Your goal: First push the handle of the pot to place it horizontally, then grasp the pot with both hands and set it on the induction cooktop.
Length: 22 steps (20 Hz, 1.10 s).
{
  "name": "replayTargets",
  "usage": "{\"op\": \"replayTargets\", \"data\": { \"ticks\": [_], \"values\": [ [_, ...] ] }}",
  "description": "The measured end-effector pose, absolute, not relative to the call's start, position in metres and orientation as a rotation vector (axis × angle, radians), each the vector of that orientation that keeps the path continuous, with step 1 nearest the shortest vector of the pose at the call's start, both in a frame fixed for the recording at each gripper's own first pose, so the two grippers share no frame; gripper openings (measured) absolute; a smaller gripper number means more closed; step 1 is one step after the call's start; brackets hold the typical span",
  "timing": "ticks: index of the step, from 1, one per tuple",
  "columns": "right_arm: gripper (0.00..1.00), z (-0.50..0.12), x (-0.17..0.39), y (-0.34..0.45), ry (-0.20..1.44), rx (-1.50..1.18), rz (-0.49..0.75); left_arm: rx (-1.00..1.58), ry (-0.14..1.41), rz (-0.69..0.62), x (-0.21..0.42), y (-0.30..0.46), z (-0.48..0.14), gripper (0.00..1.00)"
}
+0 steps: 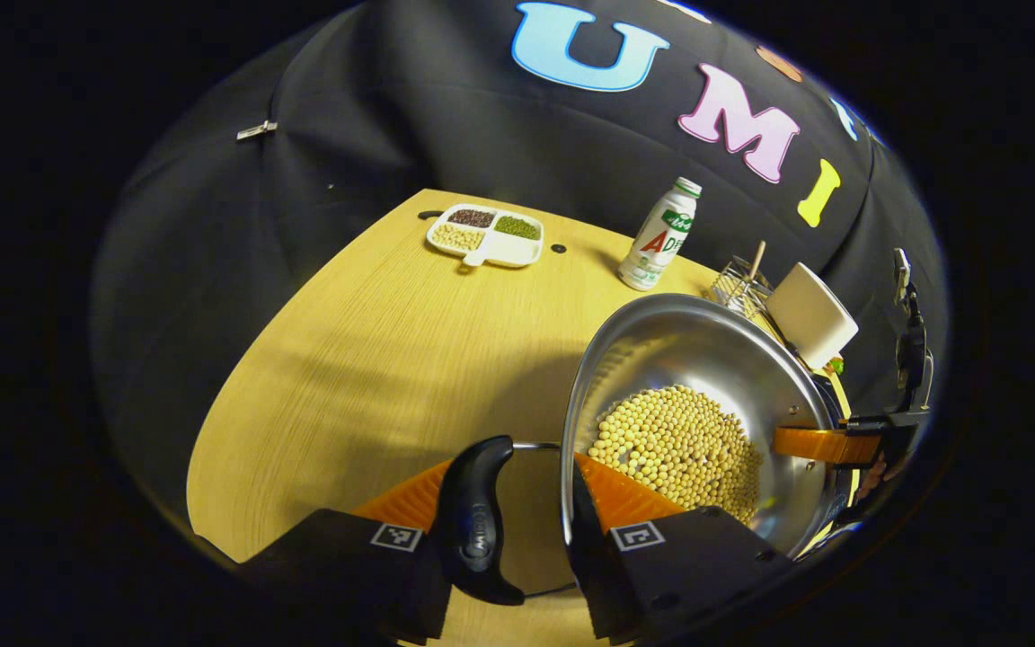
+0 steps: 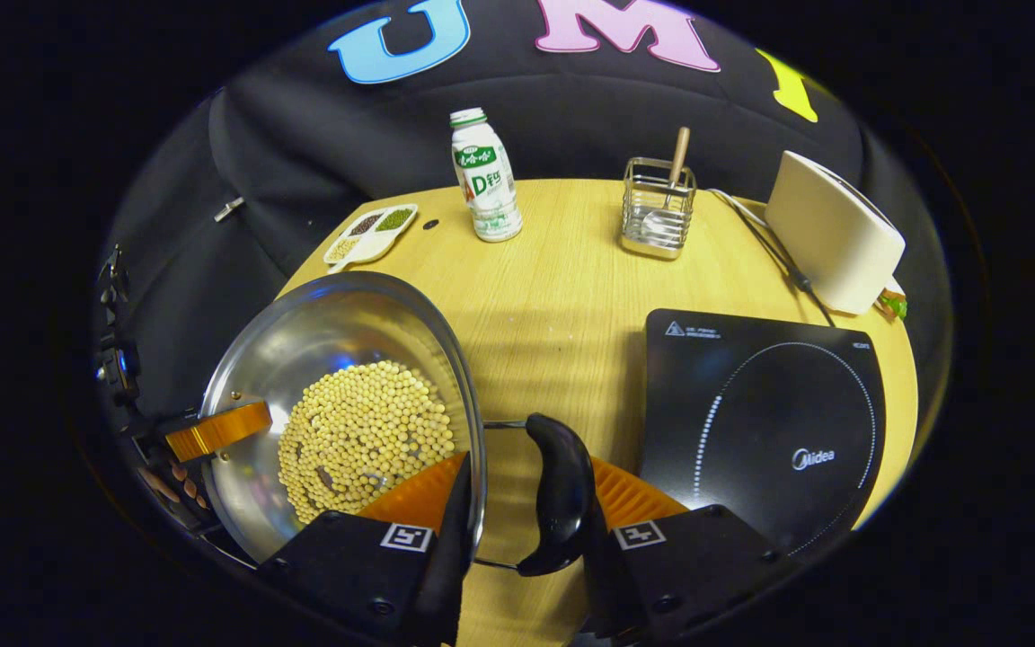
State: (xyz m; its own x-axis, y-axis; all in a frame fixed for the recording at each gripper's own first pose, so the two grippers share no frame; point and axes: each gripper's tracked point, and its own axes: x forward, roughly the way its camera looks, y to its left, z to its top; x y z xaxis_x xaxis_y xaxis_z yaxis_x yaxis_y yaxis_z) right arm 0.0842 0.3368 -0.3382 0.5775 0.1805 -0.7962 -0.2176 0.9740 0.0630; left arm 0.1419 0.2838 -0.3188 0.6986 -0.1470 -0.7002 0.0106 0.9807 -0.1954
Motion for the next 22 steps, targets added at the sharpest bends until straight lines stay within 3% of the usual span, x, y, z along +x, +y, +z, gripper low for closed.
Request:
{"op": "replayTargets", "data": {
  "ticks": [8, 9, 13, 15, 16, 22],
  "values": [
    [0.58, -0.288, 0.067, 0.275, 0.887, -0.007, 0.176, -0.161, 0.787, -0.154, 0.133, 0.218, -0.282, 0.61],
    [0.54, -0.283, 0.065, 0.265, 0.882, -0.002, 0.167, -0.157, 0.785, -0.162, 0.132, 0.209, -0.278, 0.61],
    [0.58, -0.267, 0.06, 0.226, 0.866, 0.018, 0.136, -0.141, 0.786, -0.195, 0.132, 0.168, -0.268, 0.61],
    [0.53, -0.261, 0.059, 0.205, 0.864, 0.026, 0.122, -0.133, 0.789, -0.212, 0.134, 0.146, -0.265, 0.61],
    [0.58, -0.258, 0.061, 0.195, 0.858, 0.03, 0.115, -0.133, 0.79, -0.219, 0.135, 0.135, -0.265, 0.61],
    [0.58, -0.248, 0.068, 0.13, 0.849, 0.06, 0.077, -0.107, 0.8, -0.261, 0.145, 0.068, -0.262, 0.61]
  ]
}}
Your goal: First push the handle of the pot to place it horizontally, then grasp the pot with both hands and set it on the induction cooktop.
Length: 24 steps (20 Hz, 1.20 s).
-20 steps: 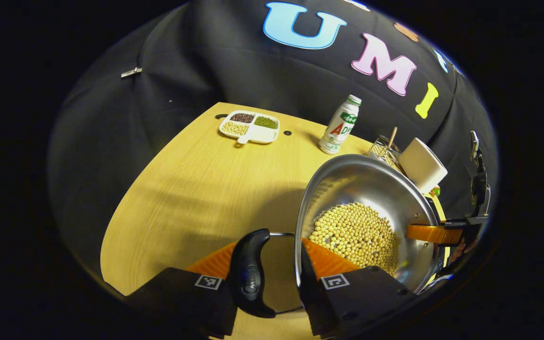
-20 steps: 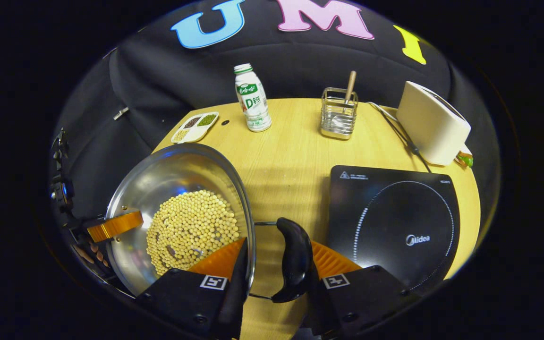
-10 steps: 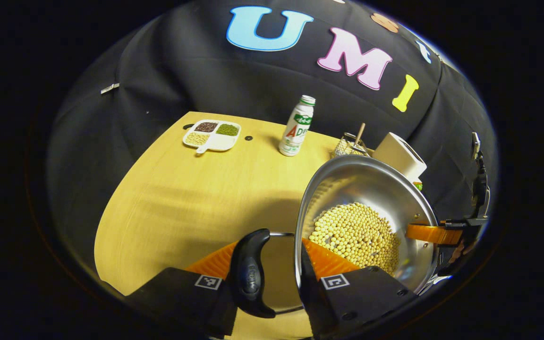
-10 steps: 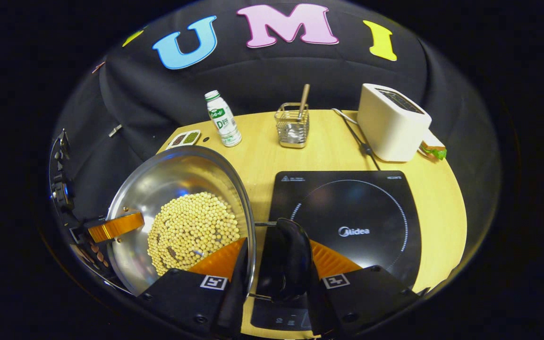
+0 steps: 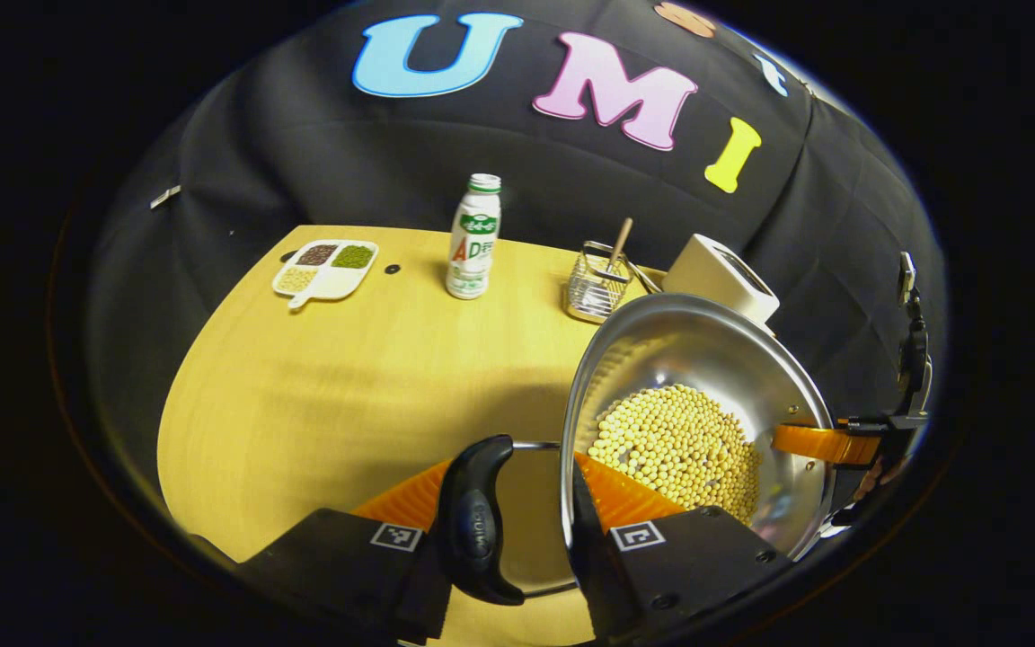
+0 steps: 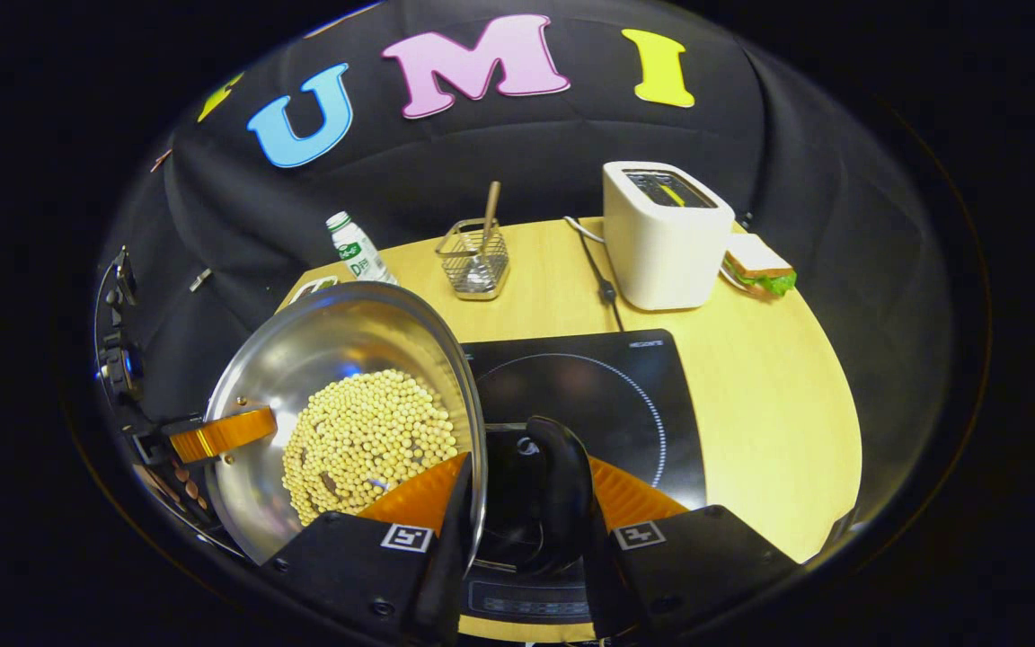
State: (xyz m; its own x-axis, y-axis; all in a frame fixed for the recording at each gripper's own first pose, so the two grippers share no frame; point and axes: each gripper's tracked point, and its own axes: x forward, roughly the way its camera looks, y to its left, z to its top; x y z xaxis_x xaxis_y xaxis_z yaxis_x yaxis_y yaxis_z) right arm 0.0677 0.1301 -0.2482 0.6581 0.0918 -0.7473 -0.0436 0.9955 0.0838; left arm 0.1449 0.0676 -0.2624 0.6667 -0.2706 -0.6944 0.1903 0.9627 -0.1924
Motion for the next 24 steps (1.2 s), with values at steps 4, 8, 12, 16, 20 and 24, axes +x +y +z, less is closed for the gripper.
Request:
{"op": "replayTargets", "data": {
  "ticks": [4, 8, 12, 16, 20, 24],
  "values": [
    [0.58, -0.247, 0.074, 0.088, 0.85, 0.075, 0.053, -0.098, 0.811, -0.28, 0.152, 0.024, -0.266, 0.61],
    [0.58, -0.25, 0.083, 0.052, 0.855, 0.086, 0.041, -0.093, 0.822, -0.286, 0.159, -0.013, -0.273, 0.61],
    [0.58, -0.257, 0.091, 0.025, 0.868, 0.095, 0.034, -0.086, 0.828, -0.288, 0.166, -0.041, -0.281, 0.61],
    [0.58, -0.269, 0.098, 0.007, 0.883, 0.1, 0.028, -0.085, 0.836, -0.285, 0.171, -0.059, -0.293, 0.61],
    [0.58, -0.279, 0.104, -0.002, 0.903, 0.106, 0.029, -0.078, 0.846, -0.281, 0.177, -0.066, -0.302, 0.61],
    [0.58, -0.288, 0.112, -0.004, 0.917, 0.114, 0.032, -0.075, 0.85, -0.271, 0.183, -0.067, -0.308, 0.61]
  ]
}}
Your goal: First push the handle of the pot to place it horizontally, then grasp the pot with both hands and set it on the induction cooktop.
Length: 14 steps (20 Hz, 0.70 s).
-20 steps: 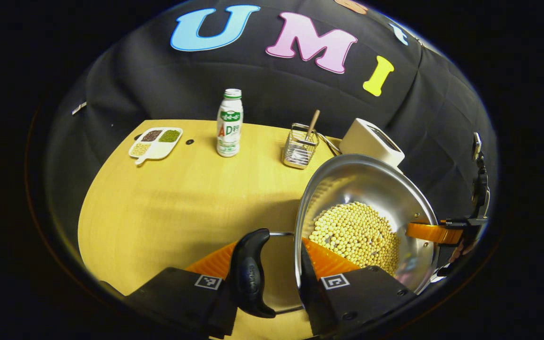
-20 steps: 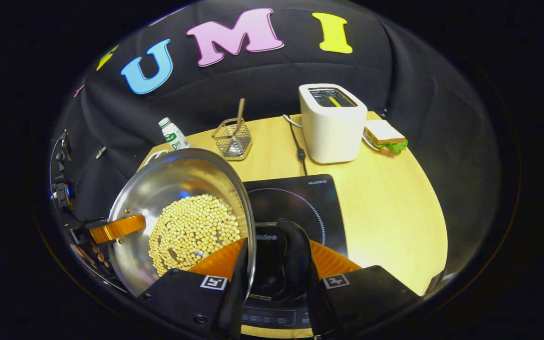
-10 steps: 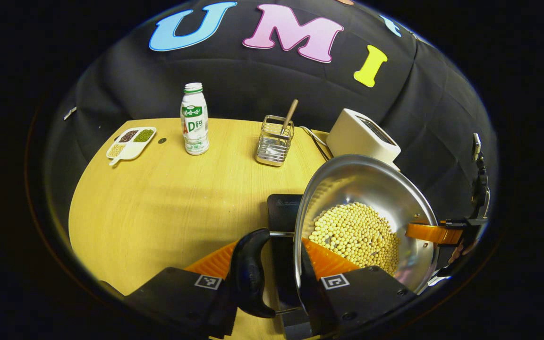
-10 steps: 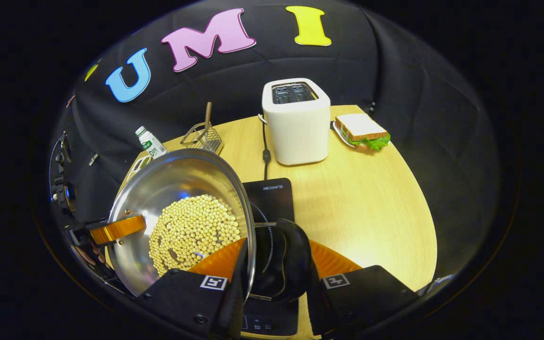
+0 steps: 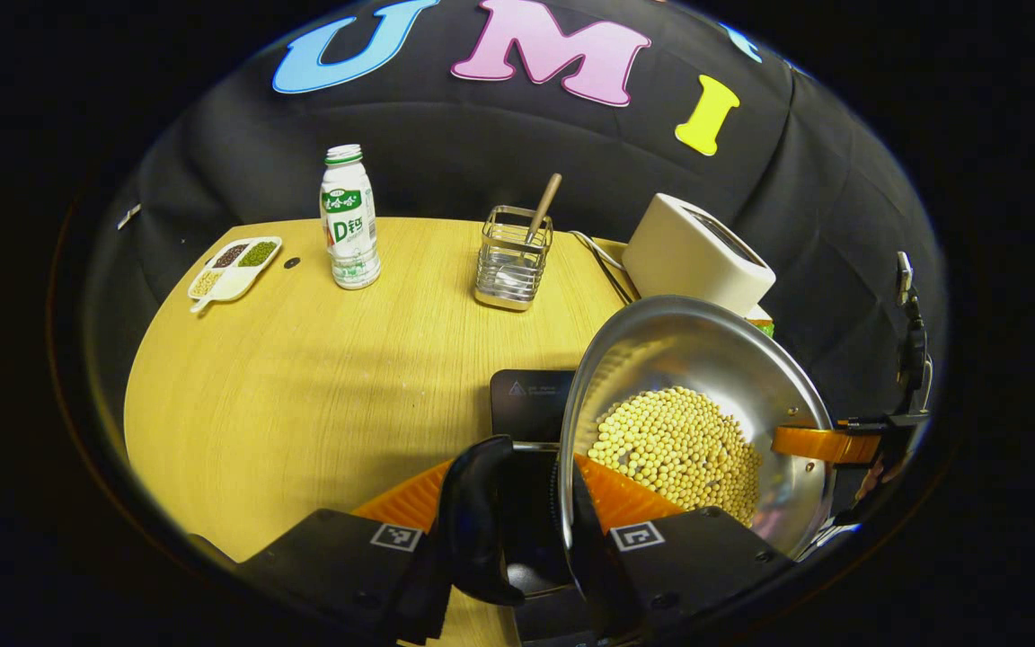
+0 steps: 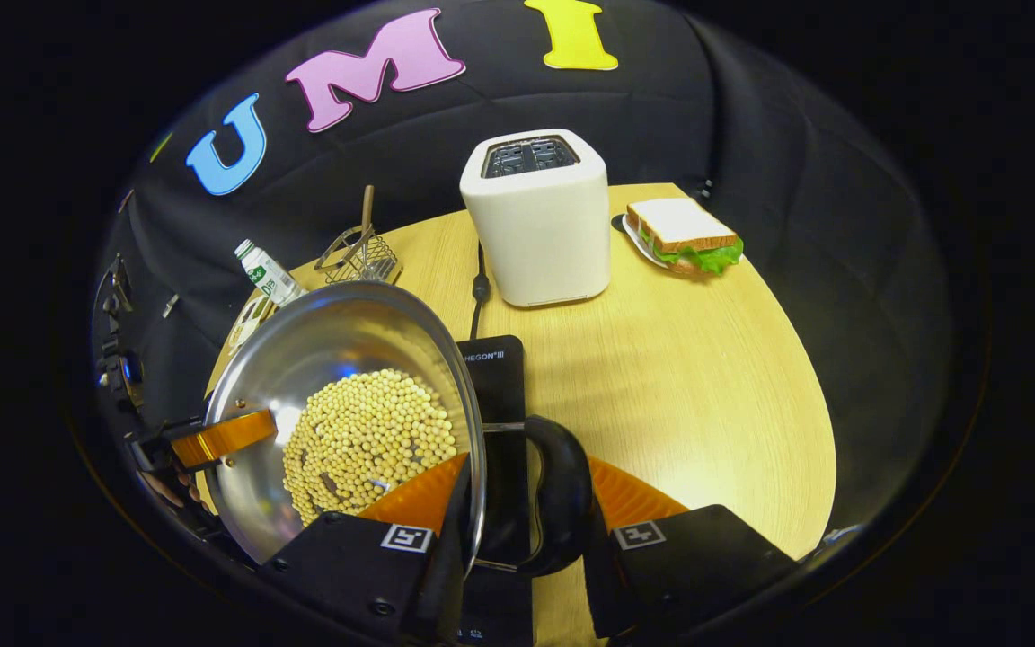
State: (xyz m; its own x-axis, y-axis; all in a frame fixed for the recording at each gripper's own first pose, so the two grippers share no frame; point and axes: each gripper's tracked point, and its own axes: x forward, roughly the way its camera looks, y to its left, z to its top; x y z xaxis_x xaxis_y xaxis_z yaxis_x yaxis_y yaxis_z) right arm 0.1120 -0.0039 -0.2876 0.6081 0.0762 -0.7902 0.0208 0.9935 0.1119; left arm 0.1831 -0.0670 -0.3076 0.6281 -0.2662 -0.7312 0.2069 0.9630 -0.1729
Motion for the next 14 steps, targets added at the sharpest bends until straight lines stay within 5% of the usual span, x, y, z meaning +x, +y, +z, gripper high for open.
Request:
{"op": "replayTargets", "data": {
  "ticks": [14],
  "values": [
    [0.61, -0.293, 0.118, -0.003, 0.891, 0.087, 0.069, -0.128, 0.875, -0.277, 0.182, -0.068, -0.327, 0.64]
  ]
}}
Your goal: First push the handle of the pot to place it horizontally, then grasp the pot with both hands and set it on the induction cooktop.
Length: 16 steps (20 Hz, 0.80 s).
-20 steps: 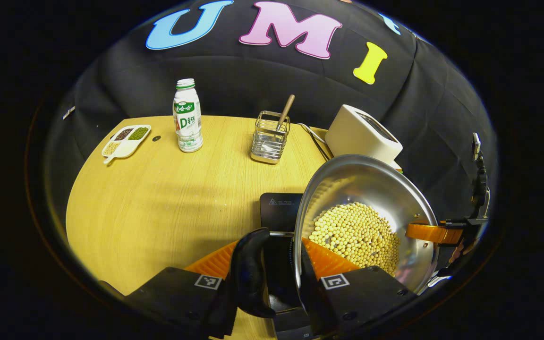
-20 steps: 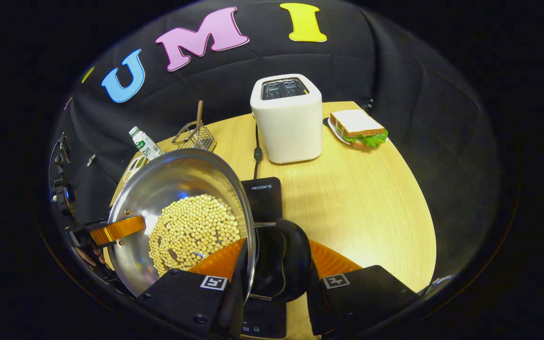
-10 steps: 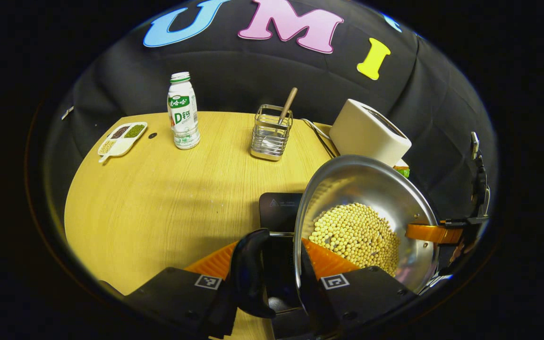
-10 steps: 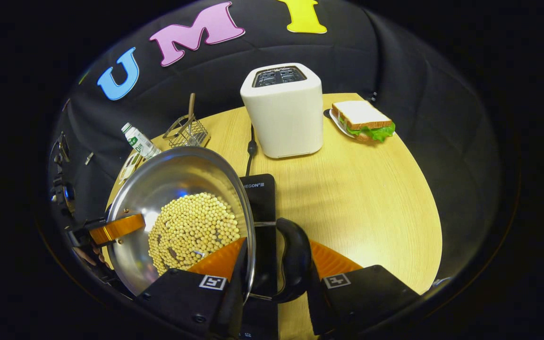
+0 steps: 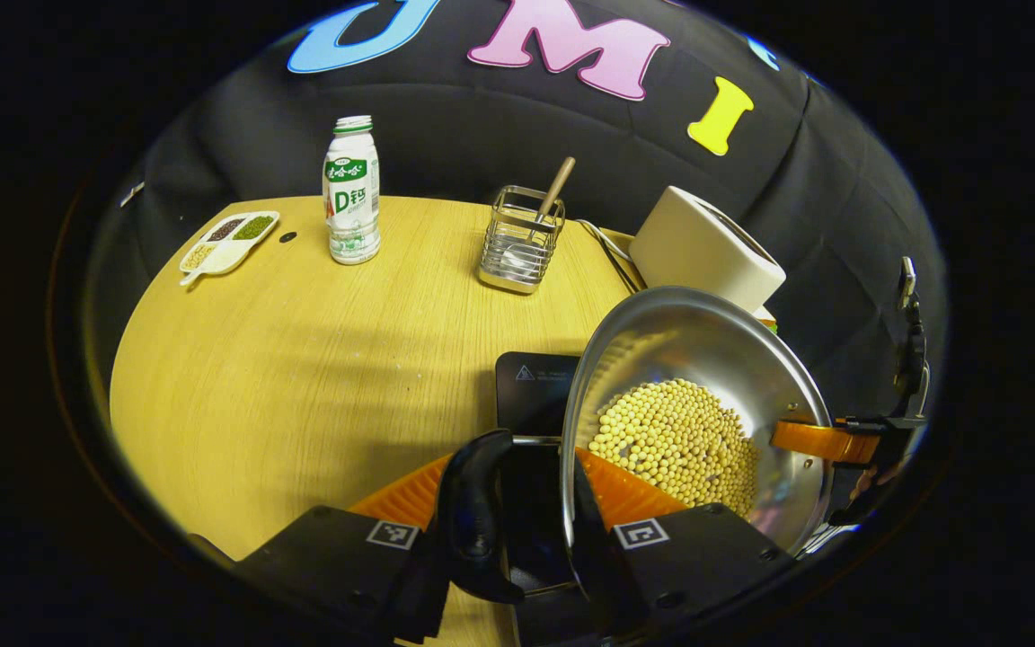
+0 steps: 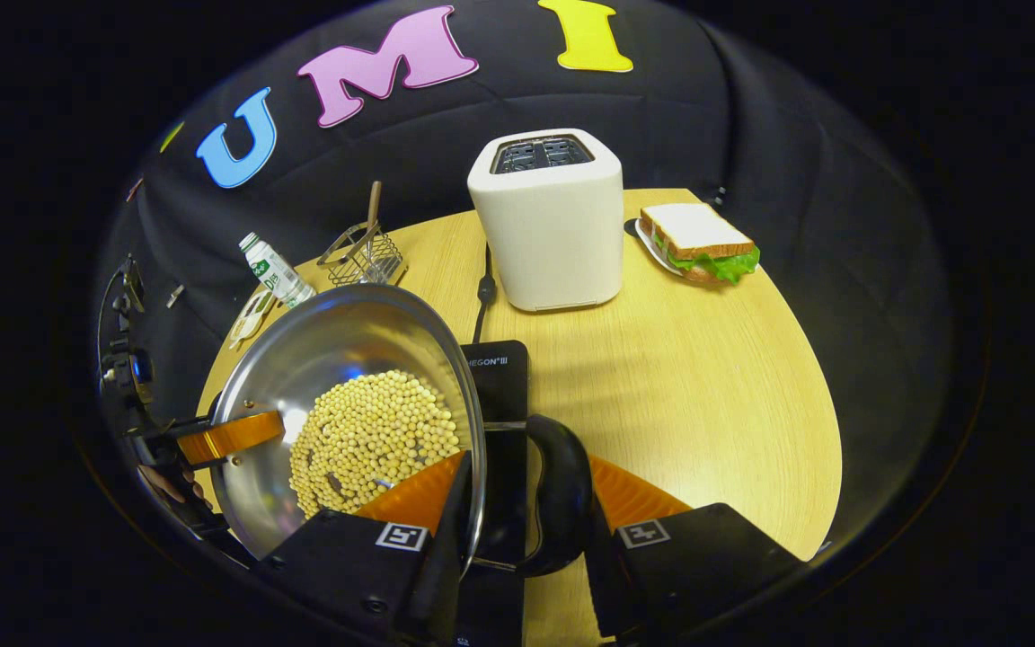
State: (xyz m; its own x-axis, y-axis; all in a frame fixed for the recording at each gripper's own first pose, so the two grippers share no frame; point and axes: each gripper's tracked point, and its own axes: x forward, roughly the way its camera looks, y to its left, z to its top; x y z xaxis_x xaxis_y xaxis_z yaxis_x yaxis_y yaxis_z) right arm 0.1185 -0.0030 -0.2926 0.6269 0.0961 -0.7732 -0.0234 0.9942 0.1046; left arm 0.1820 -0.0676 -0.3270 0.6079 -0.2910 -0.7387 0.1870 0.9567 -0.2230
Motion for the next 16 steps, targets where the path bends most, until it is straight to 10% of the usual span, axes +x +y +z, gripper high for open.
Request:
{"op": "replayTargets", "data": {
  "ticks": [11, 16],
  "values": [
    [0.61, -0.291, 0.116, -0.002, 0.894, 0.108, 0.082, -0.089, 0.917, -0.289, 0.176, -0.069, -0.334, 0.68],
    [1.0, -0.265, 0.107, -0.016, 0.824, 0.101, 0.017, -0.024, 0.88, -0.273, 0.163, -0.067, -0.317, 0.99]
  ]
}}
